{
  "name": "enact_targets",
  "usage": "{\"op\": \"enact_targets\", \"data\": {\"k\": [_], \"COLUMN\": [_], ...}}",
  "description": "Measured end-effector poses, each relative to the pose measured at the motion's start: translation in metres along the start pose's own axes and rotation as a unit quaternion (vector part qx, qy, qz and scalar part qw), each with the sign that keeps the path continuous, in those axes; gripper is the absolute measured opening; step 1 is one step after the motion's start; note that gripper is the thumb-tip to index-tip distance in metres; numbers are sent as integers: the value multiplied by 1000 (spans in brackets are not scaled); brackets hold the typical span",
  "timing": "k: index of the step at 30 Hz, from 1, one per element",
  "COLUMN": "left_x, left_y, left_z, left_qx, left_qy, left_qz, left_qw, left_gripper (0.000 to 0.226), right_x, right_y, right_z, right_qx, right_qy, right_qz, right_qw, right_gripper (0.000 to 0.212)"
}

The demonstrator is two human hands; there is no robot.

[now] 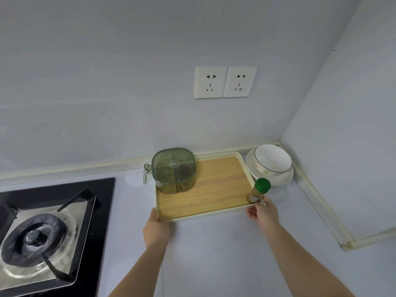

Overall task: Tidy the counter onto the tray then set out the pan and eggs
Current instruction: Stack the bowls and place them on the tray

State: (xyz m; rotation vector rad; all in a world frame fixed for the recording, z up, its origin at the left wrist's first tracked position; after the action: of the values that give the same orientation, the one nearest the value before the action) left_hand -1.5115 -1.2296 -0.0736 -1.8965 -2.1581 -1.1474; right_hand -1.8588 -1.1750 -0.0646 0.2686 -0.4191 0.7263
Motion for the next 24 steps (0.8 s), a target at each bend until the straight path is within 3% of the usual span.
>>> {"op": "enact_targets", "data": {"k": [6,10,14,17,19,24], "left_x": [4,1,10,21,34,77], "left_y": [-2,-1,3,14,28,95], "left_z": [-4,-4,-13,-9,-7,3], "left_qx": [-14,-16,21,63,86,158], "left_qy": [-5,-2,10,39,38,-25], "left_qz": [-11,3,53,89,102,97], "left_qw": [1000,1000,998,993,990,982], "left_gripper": [47,52,33,47,54,26], "right_x": [-2,0,13,42,66,156], "right_y": [3,3,-5,-22,-38,-95], "right_z": [2,-1,-8,-17,-20,-14], "right_qx": [8,-1,-7,-65,-78,-73], "right_qy": [3,-4,-32,-72,-80,-92], "right_qz": [-4,-16,-10,5,33,163], "right_qw": [1000,1000,999,995,993,980], "right_gripper": [32,28,18,15,18,14]}}
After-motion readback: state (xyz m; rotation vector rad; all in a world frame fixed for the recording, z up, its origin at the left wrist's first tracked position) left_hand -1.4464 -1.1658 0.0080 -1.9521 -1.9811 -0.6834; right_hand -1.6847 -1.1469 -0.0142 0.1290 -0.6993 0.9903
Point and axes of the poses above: each hand's wrist, its own x-axis away from the middle knuckle, its own y-axis out of the back of the hand, z = x × y, the point moved 6 cm from there along -x, towards the middle knuckle, and after that the axes turned 3 degrees about y, right-handed, at the moved point
